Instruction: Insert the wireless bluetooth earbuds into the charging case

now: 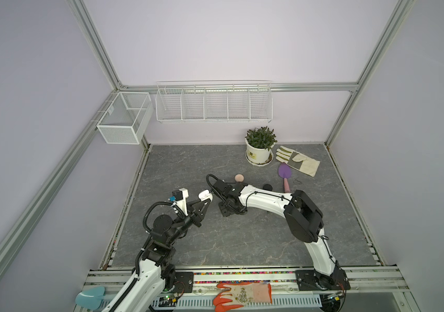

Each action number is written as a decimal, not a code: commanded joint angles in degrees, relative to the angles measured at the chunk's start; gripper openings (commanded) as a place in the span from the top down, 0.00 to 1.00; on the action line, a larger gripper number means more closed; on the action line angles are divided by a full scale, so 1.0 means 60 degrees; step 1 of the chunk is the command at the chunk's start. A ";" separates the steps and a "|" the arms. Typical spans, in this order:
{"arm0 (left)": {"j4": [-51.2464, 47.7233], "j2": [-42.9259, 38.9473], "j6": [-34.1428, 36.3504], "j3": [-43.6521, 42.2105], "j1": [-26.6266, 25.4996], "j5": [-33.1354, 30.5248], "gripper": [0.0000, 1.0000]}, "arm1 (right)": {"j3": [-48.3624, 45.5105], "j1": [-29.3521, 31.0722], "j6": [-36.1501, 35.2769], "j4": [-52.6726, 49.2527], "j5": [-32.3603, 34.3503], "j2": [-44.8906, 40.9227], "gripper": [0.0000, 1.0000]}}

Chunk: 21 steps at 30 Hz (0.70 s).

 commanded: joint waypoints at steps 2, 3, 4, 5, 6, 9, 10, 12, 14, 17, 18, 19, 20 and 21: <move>0.0040 -0.0043 0.0085 -0.0059 0.0007 -0.0050 1.00 | 0.0224 -0.0044 0.0196 -0.0117 -0.0066 0.0440 0.67; 0.0044 -0.0046 0.0093 -0.0066 0.0011 -0.0052 1.00 | 0.0261 -0.0049 0.0198 -0.0114 -0.0079 0.0478 0.67; 0.0041 -0.0047 0.0086 -0.0066 0.0007 -0.0046 1.00 | 0.0290 -0.0031 0.0199 -0.0102 -0.0063 0.0500 0.67; 0.0034 -0.0043 0.0093 -0.0066 0.0008 -0.0055 1.00 | 0.0313 -0.0026 0.0165 -0.0102 -0.0060 0.0538 0.68; 0.0043 -0.0043 0.0090 -0.0074 0.0012 -0.0047 1.00 | 0.0340 -0.0037 0.0149 -0.0116 -0.0046 0.0571 0.68; 0.0041 -0.0044 0.0100 -0.0081 0.0012 -0.0070 1.00 | 0.0387 -0.0033 0.0113 -0.0154 0.0030 0.0644 0.69; 0.0056 -0.0026 0.0107 -0.0083 0.0020 -0.0077 1.00 | 0.0386 -0.0030 0.0112 -0.0150 0.0040 0.0652 0.69; 0.0052 -0.0028 0.0108 -0.0095 0.0017 -0.0084 1.00 | 0.0387 -0.0016 0.0112 -0.0160 0.0062 0.0668 0.70; 0.0053 -0.0019 0.0122 -0.0095 0.0019 -0.0075 1.00 | 0.0387 0.0007 0.0112 -0.0200 0.0092 0.0669 0.71; 0.0050 -0.0008 0.0137 -0.0095 0.0014 -0.0093 1.00 | 0.0375 0.0045 0.0100 -0.0251 0.0184 0.0612 0.72; 0.0059 -0.0014 0.0137 -0.0095 0.0012 -0.0112 1.00 | 0.0359 0.0040 0.0095 -0.0257 0.0220 0.0598 0.73; 0.0050 -0.0010 0.0137 -0.0095 0.0020 -0.0111 1.00 | 0.0357 0.0045 0.0096 -0.0260 0.0238 0.0598 0.73; 0.0045 -0.0017 0.0137 -0.0096 0.0017 -0.0110 1.00 | 0.0343 0.0041 0.0090 -0.0264 0.0278 0.0597 0.74; 0.0045 -0.0015 0.0129 -0.0095 0.0011 -0.0109 1.00 | 0.0342 0.0040 0.0103 -0.0251 0.0283 0.0611 0.74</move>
